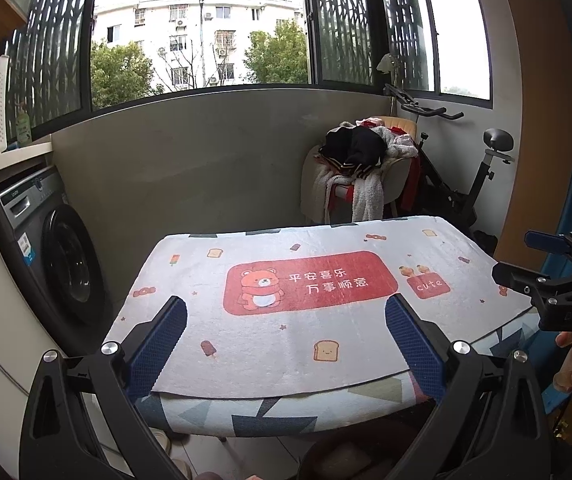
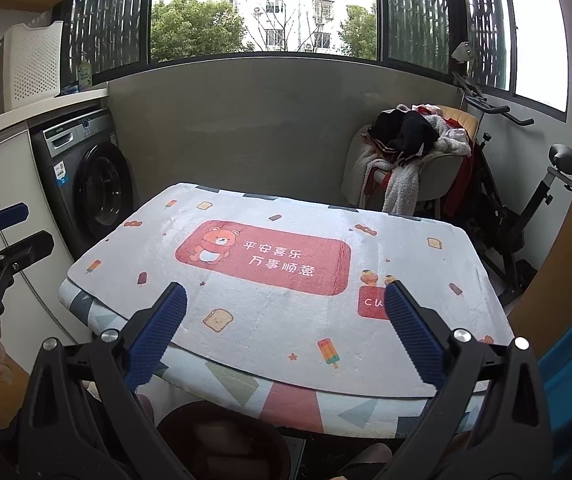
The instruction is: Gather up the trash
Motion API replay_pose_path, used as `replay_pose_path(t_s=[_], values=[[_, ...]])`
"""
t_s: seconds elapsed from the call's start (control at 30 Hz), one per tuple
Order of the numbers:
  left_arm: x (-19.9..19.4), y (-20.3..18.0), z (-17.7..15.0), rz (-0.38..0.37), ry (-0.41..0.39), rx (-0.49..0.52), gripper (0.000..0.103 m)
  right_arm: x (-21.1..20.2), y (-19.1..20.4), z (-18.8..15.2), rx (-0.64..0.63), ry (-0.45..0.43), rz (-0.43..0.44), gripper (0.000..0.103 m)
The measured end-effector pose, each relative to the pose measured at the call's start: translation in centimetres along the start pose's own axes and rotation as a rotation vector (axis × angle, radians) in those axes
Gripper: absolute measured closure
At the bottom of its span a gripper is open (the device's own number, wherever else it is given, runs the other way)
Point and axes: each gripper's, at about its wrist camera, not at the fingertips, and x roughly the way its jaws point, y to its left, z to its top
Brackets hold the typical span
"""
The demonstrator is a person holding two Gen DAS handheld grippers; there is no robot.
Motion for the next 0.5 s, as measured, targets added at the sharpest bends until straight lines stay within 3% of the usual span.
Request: replay_pose_path(t_s=[0.5], values=[[0.18,0.38,0.17,-0.002,0.003,-0.007,0.006,0.09,-0.03,-0.08,0.002,0.004,-0.018,0.006]])
